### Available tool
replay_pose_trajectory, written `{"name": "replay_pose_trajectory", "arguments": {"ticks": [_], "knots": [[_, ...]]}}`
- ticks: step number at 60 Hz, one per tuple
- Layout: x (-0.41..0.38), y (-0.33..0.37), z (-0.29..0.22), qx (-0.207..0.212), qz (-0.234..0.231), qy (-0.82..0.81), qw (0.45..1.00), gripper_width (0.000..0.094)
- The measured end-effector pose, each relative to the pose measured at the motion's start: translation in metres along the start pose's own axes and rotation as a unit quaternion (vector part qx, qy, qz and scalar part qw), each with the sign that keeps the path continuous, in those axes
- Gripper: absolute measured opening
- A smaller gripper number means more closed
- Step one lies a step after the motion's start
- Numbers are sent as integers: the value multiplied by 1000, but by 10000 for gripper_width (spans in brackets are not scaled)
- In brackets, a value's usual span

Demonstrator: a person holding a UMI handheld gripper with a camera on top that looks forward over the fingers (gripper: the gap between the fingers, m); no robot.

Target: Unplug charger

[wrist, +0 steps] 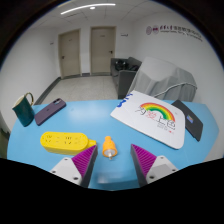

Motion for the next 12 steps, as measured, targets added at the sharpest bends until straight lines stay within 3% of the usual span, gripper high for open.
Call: {"name": "replay_pose_trajectory", "arguments": {"ticks": [4, 12], "knots": [[3, 11, -4, 15, -29, -3, 999, 794], [26, 46, -1, 36, -80, 4, 996, 817]]}}
Point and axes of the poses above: the point between the fingertips, and its own axes, seen from behind it with the camera up: x to the right, z down, y backward, against the way the camera looks, the point moved 2 cm from there along y, backward, against the way the camera looks, and after that the axes turned 11 degrees about z, right-handed, at the moved point
